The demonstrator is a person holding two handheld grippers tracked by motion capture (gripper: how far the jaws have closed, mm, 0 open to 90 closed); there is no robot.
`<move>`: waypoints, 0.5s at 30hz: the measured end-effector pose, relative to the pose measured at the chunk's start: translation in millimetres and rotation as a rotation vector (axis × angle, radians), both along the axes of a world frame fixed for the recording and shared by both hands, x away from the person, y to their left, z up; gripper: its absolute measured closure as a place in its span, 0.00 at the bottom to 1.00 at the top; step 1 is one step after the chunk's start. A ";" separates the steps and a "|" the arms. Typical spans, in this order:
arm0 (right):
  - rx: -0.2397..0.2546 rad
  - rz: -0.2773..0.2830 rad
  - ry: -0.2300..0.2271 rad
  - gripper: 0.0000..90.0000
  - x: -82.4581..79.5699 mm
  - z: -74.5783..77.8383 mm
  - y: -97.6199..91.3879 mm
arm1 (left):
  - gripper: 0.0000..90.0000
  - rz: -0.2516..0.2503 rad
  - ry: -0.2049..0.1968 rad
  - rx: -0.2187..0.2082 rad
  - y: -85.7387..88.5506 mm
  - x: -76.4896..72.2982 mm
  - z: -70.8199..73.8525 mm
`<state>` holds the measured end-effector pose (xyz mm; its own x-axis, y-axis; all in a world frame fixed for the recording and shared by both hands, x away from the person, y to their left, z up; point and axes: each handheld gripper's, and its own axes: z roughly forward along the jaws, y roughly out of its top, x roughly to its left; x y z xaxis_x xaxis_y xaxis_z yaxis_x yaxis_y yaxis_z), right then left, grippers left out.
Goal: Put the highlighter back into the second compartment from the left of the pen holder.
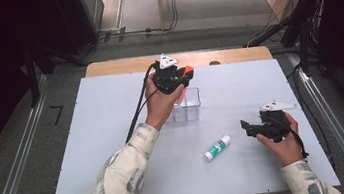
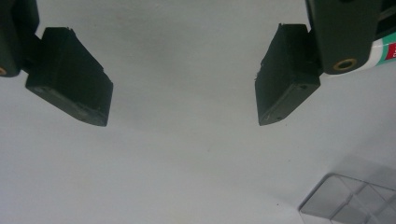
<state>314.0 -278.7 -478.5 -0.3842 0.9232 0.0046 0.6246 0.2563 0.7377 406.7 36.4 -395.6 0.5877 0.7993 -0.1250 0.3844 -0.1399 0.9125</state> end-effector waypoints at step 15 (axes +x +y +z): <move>0.000 0.001 0.003 0.20 0.1 -0.4 0.3 | 0.75 0.007 -0.009 -0.009 1.5 0.5 0.4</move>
